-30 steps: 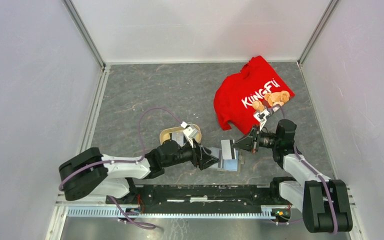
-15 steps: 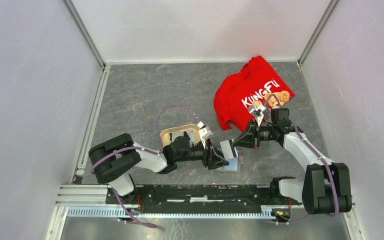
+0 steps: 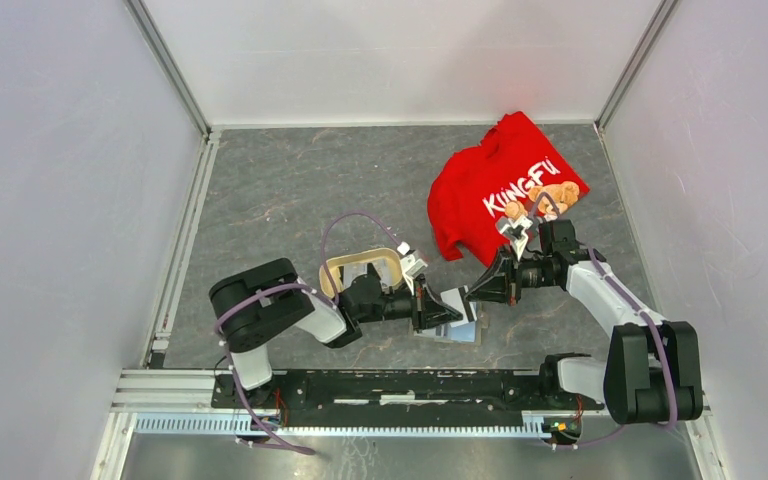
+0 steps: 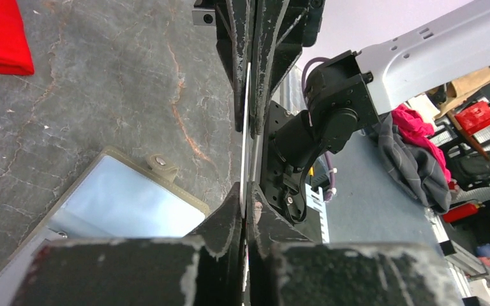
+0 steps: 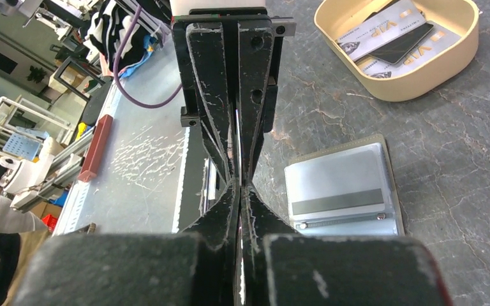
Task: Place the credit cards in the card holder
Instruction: Place the credit card in the storage box.
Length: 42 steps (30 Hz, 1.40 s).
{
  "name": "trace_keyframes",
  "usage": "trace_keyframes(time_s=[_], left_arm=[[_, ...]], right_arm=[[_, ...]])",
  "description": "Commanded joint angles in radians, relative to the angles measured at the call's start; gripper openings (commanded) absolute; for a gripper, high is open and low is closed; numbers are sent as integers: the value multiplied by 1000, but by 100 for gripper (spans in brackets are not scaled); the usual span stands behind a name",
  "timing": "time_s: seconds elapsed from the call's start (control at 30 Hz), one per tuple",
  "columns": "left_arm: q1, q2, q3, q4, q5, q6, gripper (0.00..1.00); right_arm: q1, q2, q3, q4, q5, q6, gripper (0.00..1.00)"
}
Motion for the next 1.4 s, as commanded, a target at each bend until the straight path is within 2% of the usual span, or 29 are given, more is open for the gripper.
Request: trace_keyframes(time_s=[0.0, 0.07, 0.17, 0.3, 0.37, 0.47, 0.6, 0.73, 0.83, 1.03, 1.13, 1.2, 1.23, 1.3, 1.33, 1.37], left_arm=[[16, 17, 15, 119, 46, -38, 2], [41, -13, -12, 99, 75, -26, 2], [93, -95, -18, -89, 160, 48, 2], [107, -225, 74, -592, 257, 295, 2], [107, -260, 153, -827, 293, 428, 2], [107, -260, 236, -1039, 326, 556, 2], [107, -244, 300, -1149, 324, 628, 2], [107, -222, 346, -1202, 317, 675, 2], [107, -216, 361, -1209, 315, 679, 2], [106, -232, 353, -1168, 326, 655, 2], [106, -239, 348, -1141, 337, 641, 2], [106, -239, 343, -1114, 349, 639, 2], [105, -235, 344, -1109, 349, 625, 2], [105, -225, 345, -1103, 347, 610, 2], [104, -222, 344, -1098, 343, 606, 2], [104, -219, 344, -1094, 335, 598, 2]], right_arm=[[2, -36, 23, 6, 30, -40, 12], [2, -70, 23, -14, 82, -112, 36], [12, -73, 61, -179, 152, -341, 58], [49, 49, 208, -648, 200, -880, 70], [73, 89, 233, -655, 211, -847, 71], [126, 85, 245, -645, 205, -854, 72], [144, 111, 294, -643, 204, -812, 69], [156, 132, 316, -644, 208, -791, 50], [165, 138, 296, -608, 214, -748, 42], [179, 98, 219, -351, 241, -468, 47], [197, 83, 187, -260, 258, -380, 51], [203, 75, 170, -220, 256, -337, 50], [204, 75, 170, -220, 251, -335, 47], [205, 76, 174, -228, 235, -337, 34], [206, 77, 174, -230, 230, -337, 25], [205, 78, 174, -227, 228, -332, 12]])
